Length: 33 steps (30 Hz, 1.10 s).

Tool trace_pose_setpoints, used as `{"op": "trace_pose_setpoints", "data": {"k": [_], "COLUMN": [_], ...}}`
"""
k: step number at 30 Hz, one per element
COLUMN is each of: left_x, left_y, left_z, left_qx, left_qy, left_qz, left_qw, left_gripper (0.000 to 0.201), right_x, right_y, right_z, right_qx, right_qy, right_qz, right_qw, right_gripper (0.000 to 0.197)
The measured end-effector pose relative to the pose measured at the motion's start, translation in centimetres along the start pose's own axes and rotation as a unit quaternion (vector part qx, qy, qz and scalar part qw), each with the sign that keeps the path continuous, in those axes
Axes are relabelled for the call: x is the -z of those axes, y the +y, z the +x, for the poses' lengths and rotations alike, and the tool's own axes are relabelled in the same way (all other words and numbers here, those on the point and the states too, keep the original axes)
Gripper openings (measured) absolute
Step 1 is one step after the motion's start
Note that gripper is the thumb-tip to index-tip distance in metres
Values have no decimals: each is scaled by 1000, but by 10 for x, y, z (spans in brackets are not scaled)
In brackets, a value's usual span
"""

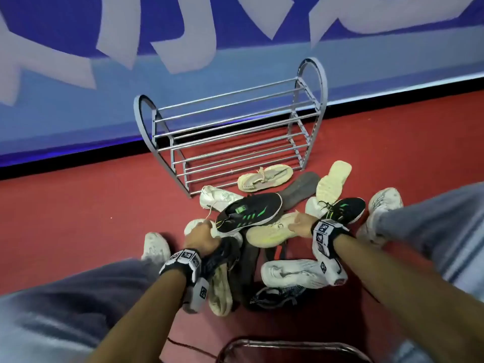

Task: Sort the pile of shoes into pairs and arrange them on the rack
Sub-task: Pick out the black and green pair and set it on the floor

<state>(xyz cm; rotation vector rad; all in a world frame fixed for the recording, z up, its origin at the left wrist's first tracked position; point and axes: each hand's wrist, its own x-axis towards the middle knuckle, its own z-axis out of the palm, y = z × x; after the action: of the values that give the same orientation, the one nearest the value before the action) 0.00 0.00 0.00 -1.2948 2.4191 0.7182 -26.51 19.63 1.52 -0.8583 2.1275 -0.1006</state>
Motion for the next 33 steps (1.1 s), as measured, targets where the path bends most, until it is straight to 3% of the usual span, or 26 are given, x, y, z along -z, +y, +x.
{"op": "trace_pose_setpoints", "data": {"k": [6, 10, 12, 16, 20, 23, 27, 30, 33], "left_x": [-62, -86, -93, -86, -73, -66, -72, -87, -96], "left_y": [-48, -52, -45, -22, 9, 27, 36, 42, 49], "left_z": [-9, -1, 4, 18, 45, 67, 89, 90, 88], "left_qx": [13, -6, -2, 1, -37, -56, -32, -12, -10], "left_qy": [-97, -101, -88, -16, 12, 45, -2, -24, -3], "left_qz": [55, -7, -4, 15, -81, -99, -84, -23, 22], "left_qw": [994, 995, 996, 1000, 996, 992, 996, 999, 1000], "left_gripper": [77, 94, 87, 69, 80, 90, 93, 81, 66], "right_x": [-56, -90, -93, -54, -33, -34, -38, -37, -36], "right_y": [70, 116, 121, 88, 102, 119, 128, 133, 142], "right_z": [11, 61, 81, 67, 83, 93, 92, 93, 97], "right_qx": [-132, -175, -166, -190, -232, -200, -216, -227, -208], "right_qy": [-32, -32, -25, 26, 101, 74, 69, 78, 74], "right_qz": [30, 19, 4, 32, 127, 176, 212, 197, 184], "right_qw": [990, 984, 986, 981, 959, 961, 951, 950, 958], "right_gripper": [48, 90, 87, 65, 84, 91, 101, 103, 77]}}
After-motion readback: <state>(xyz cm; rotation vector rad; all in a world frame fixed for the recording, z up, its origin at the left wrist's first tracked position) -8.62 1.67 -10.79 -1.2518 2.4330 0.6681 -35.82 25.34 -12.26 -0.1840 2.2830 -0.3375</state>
